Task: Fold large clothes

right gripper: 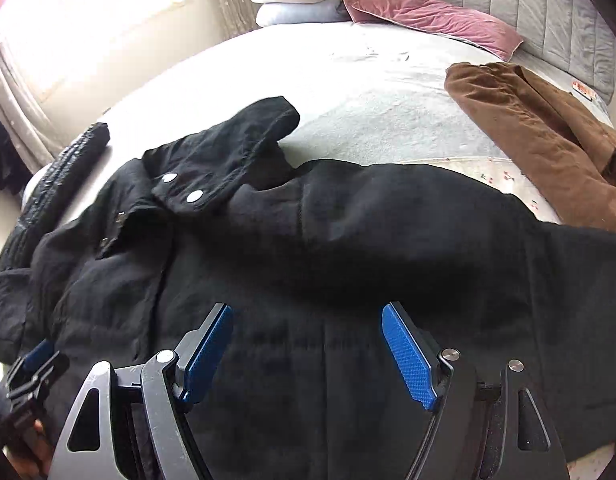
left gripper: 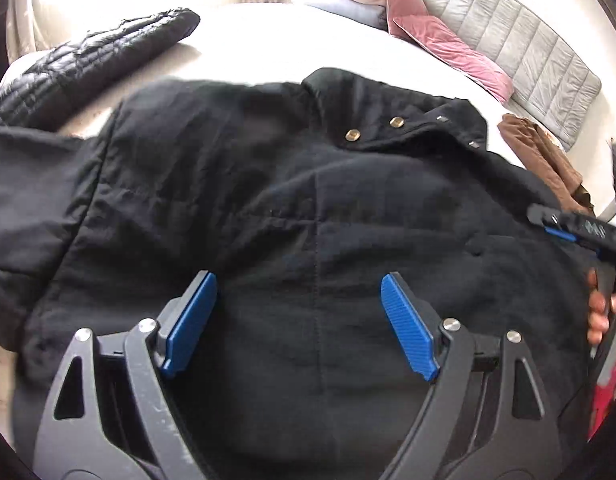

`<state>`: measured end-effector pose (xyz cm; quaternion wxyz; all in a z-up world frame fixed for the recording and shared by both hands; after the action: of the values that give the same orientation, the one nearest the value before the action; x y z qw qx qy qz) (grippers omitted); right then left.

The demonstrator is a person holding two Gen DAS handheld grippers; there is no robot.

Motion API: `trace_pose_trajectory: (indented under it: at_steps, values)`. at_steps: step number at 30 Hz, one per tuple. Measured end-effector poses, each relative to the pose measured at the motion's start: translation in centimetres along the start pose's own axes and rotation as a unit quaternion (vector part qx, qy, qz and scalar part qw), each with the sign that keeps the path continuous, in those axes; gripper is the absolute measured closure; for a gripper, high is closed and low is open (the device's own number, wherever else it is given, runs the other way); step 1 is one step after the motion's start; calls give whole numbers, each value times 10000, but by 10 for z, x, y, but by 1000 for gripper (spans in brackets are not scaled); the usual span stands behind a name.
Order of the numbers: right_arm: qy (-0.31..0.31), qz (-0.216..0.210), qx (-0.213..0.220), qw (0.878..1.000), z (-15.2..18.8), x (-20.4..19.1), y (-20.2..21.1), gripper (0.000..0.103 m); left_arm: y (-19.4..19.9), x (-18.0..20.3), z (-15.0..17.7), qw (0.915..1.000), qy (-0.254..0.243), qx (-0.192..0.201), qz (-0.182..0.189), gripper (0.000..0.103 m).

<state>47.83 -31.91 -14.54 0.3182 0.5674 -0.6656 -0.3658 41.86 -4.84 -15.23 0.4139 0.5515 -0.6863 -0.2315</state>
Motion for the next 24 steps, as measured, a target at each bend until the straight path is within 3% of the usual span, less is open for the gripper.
trace_pose_trajectory:
  at_steps: [2,5,7,10,13,15,17,19,20,24]
  values:
    - [98,331,-177,9992,-11,10,-39,22,3,5,1,9996,-202,209,3,17]
    - [35,785,115,9968,-48,35,-65,12,7,14,1,9983,-378,290,335,16]
    - [-569,882,101,9944,-64,57,-73,11,4,13,2,9984,-369,194,377,15]
    - [-483,1104,205,9925,-82,65,-67,12,5,10,-1,9983,-262,174,494,14]
    - [-256,649,628,9956,-91,52,-50,12,9,12,4,9981,-219,174,540,14]
    - [2,255,852,9960,-93,35,-40,18,11,13,6,9981,-228,189,539,14]
    - [244,-36,885,9958,-93,19,-38,40,12,13,8,9981,-221,193,548,14]
    - [380,-285,744,9961,-95,6,-49,55,12,13,9,9980,-205,189,567,14]
    - [473,-237,673,9963,-97,1,-55,59,11,13,8,9980,-199,187,576,14]
    - [561,-411,624,9956,-109,-18,-76,59,11,13,8,9981,-208,172,561,14]
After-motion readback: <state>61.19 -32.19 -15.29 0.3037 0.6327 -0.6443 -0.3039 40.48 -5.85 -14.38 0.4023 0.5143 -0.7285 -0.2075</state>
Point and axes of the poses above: each gripper's, at about its wrist camera, not at the fingertips, and y roughly against the way its jaws point, x to its right, z to its underside, the point moved 10 cm from there along -y, roughly the way its jaws point, and after that the axes turned 13 degrees about y, right-handed, at the moved point
